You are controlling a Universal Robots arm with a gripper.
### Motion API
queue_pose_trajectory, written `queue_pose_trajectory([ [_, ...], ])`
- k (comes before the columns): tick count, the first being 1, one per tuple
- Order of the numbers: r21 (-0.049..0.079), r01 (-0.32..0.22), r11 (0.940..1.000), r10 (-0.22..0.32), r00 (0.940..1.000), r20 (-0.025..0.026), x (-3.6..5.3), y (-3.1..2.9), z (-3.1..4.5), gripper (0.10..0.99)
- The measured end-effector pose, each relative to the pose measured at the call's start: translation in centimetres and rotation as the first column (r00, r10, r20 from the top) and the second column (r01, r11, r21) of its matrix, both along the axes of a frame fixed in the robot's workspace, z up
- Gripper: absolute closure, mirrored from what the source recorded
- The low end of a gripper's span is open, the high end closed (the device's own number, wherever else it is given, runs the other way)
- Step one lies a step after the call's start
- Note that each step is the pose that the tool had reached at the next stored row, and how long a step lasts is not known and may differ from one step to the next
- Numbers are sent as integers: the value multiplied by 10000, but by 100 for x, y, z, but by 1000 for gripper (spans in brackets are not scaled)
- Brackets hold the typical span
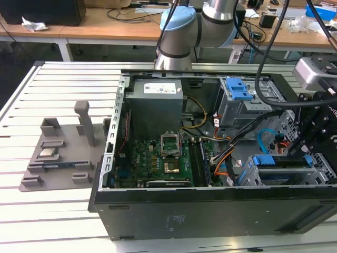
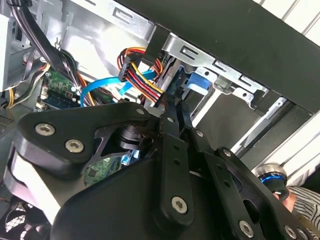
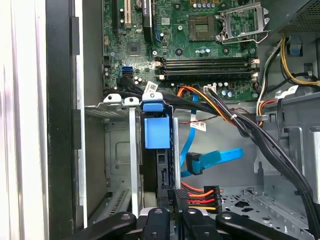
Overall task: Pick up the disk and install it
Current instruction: 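Insert the first disk wire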
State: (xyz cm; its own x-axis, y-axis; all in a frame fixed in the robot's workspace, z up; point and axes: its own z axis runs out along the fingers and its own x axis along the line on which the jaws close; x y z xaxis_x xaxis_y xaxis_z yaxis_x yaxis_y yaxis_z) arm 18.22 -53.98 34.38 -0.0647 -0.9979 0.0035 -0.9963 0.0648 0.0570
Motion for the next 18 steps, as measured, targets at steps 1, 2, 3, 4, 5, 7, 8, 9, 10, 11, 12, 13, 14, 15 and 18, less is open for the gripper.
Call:
queue_pose_trajectory([
  [1, -1, 2, 10000, -2, 10000, 0, 1, 0, 0, 922],
  [2, -1, 0, 10000, 0, 10000, 0, 3, 0, 0, 922],
  [3, 0, 0, 10000, 0, 10000, 0, 3, 0, 1, 922],
  [4, -1, 0, 10000, 0, 10000, 1, 3, -1, 4, 922],
  [5, 0, 0, 10000, 0, 10000, 1, 3, -1, 10, 922],
  [7, 0, 0, 10000, 0, 10000, 0, 3, -1, 23, 922],
  [8, 1, 0, 10000, 0, 10000, 0, 3, 0, 23, 922],
  [9, 1, -1, 10000, 1, 10000, 0, 3, 0, 23, 922],
  [10, -2, -1, 10000, 1, 10000, 0, 4, -5, 21, 922],
  [11, 0, -1, 10000, 1, 10000, 0, 4, -8, 17, 922],
  [12, -1, -1, 10000, 1, 10000, -1, 3, -11, 14, 922],
  [13, -2, 0, 10000, 0, 10000, -1, 3, -13, 11, 922],
  [14, -2, -1, 10000, 1, 10000, -2, 3, -15, 8, 922],
  [15, -1, 0, 10000, 0, 10000, -2, 3, -17, 5, 922],
  [18, 2, 0, 10000, 0, 10000, -9, 4, -30, -10, 922],
])
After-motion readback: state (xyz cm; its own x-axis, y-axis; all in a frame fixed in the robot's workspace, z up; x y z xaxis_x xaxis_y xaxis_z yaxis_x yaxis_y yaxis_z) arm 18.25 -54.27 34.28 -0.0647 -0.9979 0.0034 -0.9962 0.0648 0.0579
